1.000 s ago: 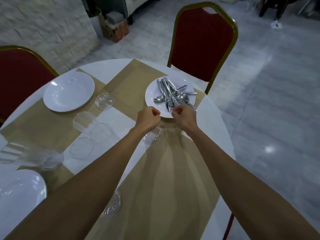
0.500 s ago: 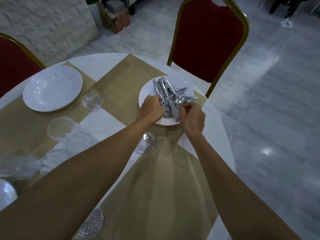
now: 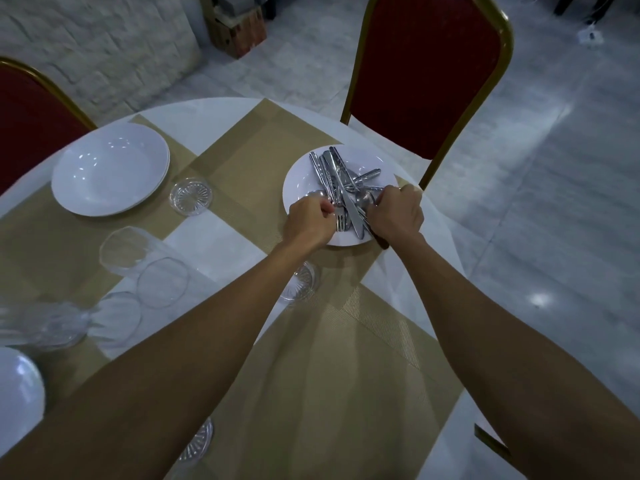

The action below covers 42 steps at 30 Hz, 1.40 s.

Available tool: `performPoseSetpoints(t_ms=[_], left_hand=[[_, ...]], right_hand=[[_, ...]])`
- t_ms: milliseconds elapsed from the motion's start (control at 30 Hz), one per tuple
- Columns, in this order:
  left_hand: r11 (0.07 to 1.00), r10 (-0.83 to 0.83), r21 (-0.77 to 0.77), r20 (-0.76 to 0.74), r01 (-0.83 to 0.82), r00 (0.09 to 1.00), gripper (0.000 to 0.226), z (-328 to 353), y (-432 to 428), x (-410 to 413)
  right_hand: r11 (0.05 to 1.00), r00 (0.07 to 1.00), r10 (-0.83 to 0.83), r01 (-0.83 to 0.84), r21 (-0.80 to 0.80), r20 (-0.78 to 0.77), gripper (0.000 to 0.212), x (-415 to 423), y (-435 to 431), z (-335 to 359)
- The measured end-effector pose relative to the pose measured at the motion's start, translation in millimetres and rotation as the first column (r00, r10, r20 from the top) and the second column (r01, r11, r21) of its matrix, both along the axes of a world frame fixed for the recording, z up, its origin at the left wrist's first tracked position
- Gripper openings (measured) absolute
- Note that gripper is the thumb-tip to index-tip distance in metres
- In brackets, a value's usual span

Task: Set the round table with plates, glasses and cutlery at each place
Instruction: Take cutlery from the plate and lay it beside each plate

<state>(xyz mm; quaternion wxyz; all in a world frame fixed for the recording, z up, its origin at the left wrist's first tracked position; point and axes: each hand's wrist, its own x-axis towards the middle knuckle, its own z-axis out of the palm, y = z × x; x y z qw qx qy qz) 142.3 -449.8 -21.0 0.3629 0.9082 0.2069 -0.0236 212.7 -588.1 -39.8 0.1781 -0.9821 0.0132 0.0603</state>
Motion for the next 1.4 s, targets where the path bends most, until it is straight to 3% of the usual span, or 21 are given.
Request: performPoseSetpoints(t_ms=[133,333,433,567,667,767,867,1167,1400], left_hand=[[1.000,0.012,-0.018,-0.002,-0.012,1.000,0.019,2.6,10.2,-15.2],[0.998,0.023,-0.054,0.021,-0.022,1.000,0.018,14.2,16.5,-30.6],[0.995,0.027,-0.095,0.055,-0.022,0.998,0.018,21.6,12.1,-40.3],[0.986,0.024,-0.167,0.079,-0.010,0.997,0.019,29.1,-0.8,-65.0],[0.979,0.015,-0.202,0.116,0.009,0.993,0.019,32.8,-9.2,-95.8],[0.980,0.000,-0.195,0.155,0.031,0.988,0.017,35.0,-15.8,-135.4],[0.968,0.033,-0.252,0.100,-0.007,0.994,0.017,32.9,-18.3,-178.3],[0.923,0.093,-0.368,-0.067,-0.112,0.993,0.021,22.7,-18.3,-319.2],[0.804,0.322,-0.511,-0.057,-0.305,0.945,0.007,21.6,24.6,-411.0]], right_hand=[[0.998,1.000,-0.010,0.012,0.069,-0.027,0.030,2.2,-1.8,5.4],[0.944,0.982,-0.189,0.183,0.274,-0.004,0.020,-6.8,-6.9,24.2],[0.859,0.954,-0.298,0.280,0.428,-0.025,0.015,-25.6,-11.1,35.8],[0.679,0.924,-0.342,0.371,0.633,-0.174,0.019,-78.0,-14.6,43.3],[0.590,0.905,-0.317,0.422,0.688,-0.282,0.010,-130.5,-13.8,38.9],[0.523,0.885,-0.279,0.465,0.714,-0.372,0.016,-182.9,-13.3,36.6],[0.497,0.880,-0.247,0.474,0.727,-0.405,0.014,-234.7,-14.7,32.9],[0.581,0.872,-0.123,0.450,0.678,-0.473,0.007,-381.3,-8.7,31.5],[0.710,0.894,0.045,0.285,0.644,-0.446,0.003,-454.1,9.6,40.6]])
